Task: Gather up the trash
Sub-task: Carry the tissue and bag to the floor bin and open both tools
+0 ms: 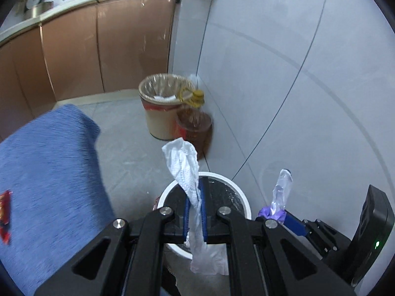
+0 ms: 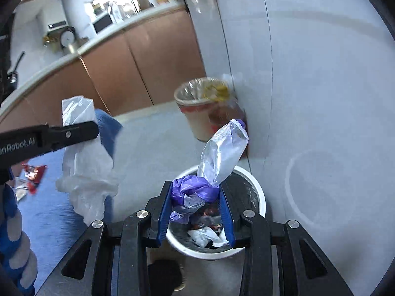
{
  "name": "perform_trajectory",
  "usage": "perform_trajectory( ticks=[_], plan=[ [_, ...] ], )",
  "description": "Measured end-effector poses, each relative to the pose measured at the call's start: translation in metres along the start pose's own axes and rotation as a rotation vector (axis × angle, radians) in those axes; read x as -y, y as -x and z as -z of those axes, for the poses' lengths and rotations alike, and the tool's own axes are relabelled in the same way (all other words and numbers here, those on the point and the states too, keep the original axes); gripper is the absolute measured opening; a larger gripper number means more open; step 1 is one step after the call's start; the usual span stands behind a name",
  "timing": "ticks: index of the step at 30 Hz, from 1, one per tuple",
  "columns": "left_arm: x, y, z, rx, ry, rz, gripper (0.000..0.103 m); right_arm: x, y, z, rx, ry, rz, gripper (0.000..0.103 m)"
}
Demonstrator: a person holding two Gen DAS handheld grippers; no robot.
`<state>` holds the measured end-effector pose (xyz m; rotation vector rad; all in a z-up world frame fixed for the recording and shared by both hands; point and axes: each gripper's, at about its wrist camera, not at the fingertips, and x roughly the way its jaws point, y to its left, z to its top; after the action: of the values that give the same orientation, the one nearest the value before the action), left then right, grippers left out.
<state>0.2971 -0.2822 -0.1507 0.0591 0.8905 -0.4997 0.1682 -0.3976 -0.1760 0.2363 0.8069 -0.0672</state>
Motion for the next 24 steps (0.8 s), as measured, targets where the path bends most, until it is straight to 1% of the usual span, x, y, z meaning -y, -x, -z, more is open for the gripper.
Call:
perform_trajectory(
  ticks=[1,5,9,11,12,13,14,16,18,21,24],
  plan=[
    [0.0,-0.013,0.0,-0.015,0.003,0.002,0.009,0.002,-0.007,0.0,-0.009,0.0,0.006,0.034],
    [-0.004,-0.054,0.0,-0.069,0.014,0.024,0.009,0.012,-0.041,0.003,-0.056,-0.004,0.028,0.034],
    [-0.006,-0.086,0.001,-0.12,0.022,0.038,0.009,0.019,-0.073,0.009,-0.107,0.01,0.045,0.036],
    [-0.009,-0.097,0.002,-0.139,0.034,0.05,0.012,0.023,-0.086,0.013,-0.127,0.011,0.054,0.036],
    [-0.011,-0.102,0.003,-0.149,0.042,0.054,0.019,0.025,-0.094,0.015,-0.14,0.011,0.064,0.037],
    [-0.012,-0.105,0.003,-0.154,0.048,0.057,0.026,0.027,-0.098,0.016,-0.148,0.01,0.069,0.037],
    [-0.013,-0.107,0.003,-0.156,0.052,0.063,0.029,0.029,-0.103,0.018,-0.157,0.007,0.073,0.038],
    [-0.014,-0.107,0.001,-0.154,0.063,0.077,0.038,0.033,-0.11,0.022,-0.171,0.001,0.085,0.043],
    [-0.014,-0.104,0.0,-0.14,0.064,0.083,0.044,0.035,-0.114,0.025,-0.179,-0.006,0.093,0.044],
    [-0.012,-0.097,-0.002,-0.13,0.059,0.083,0.045,0.036,-0.113,0.025,-0.178,-0.007,0.1,0.047],
    [-0.009,-0.08,-0.003,-0.098,0.059,0.08,0.045,0.033,-0.105,0.021,-0.162,-0.009,0.105,0.049]
  ],
)
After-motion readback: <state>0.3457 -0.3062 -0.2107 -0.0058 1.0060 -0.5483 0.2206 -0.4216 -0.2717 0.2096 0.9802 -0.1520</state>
